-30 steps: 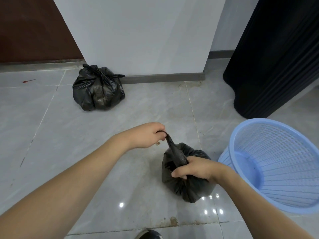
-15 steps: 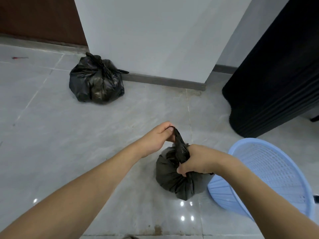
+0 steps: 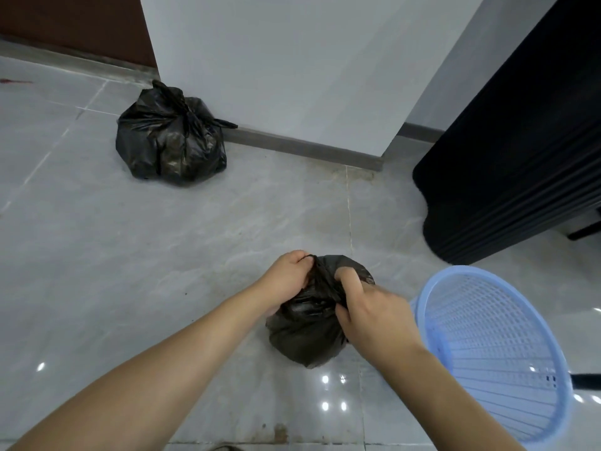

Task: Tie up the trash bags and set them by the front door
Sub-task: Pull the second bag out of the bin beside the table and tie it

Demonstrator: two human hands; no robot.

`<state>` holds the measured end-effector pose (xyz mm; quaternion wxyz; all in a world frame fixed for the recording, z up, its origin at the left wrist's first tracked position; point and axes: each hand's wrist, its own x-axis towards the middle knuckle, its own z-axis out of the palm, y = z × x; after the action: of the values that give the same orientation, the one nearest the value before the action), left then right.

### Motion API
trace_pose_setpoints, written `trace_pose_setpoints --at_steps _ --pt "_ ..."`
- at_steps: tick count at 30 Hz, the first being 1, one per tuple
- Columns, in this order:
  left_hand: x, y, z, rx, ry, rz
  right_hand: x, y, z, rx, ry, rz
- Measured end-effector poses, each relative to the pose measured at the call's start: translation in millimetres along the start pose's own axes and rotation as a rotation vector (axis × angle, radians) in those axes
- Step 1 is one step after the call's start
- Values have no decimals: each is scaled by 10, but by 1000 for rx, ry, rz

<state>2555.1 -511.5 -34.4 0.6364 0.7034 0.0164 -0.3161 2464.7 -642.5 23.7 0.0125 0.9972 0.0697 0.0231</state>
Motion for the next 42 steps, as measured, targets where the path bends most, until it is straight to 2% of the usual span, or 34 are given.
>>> trace_pose_setpoints --at_steps 2,5,7,10,11,14,17,19,22,25,29,31,39,42 --pt "1 -52 -36 3 -23 -54 -67 30 99 8 56 -37" --pt "-78 -12 -114 2 -55 -14 -100 33 117 38 54 -43" --pt "-156 13 -210 -4 -187 36 -62 22 72 153 -46 118" --pt "-295 -28 -323 155 -370 123 63 64 7 580 -311 375" --pt "-317 -47 -331 305 -350 166 106 71 -14 686 -345 406" --pt "-289 -120 -343 841 -131 378 182 80 -76 968 -494 501" --pt "-255 -168 -395 913 17 420 178 86 -139 1308 -720 531" --pt "-233 -193 -390 966 41 427 183 82 -128 1440 -692 550" --pt "-194 -231 -374 962 45 399 188 24 -35 1349 -453 548" --pt "-143 -263 -410 887 23 310 129 -23 79 1056 -219 364" --pt "-128 -274 -435 842 -10 283 25 -44 187 950 -49 244" --pt "-119 -270 -429 838 -27 287 18 -68 183 1001 -50 269" --pt "-33 -209 -491 762 -22 252 119 -25 23 1236 -336 497" --pt "2 -165 -498 739 -40 231 189 13 -30 1079 -405 500"
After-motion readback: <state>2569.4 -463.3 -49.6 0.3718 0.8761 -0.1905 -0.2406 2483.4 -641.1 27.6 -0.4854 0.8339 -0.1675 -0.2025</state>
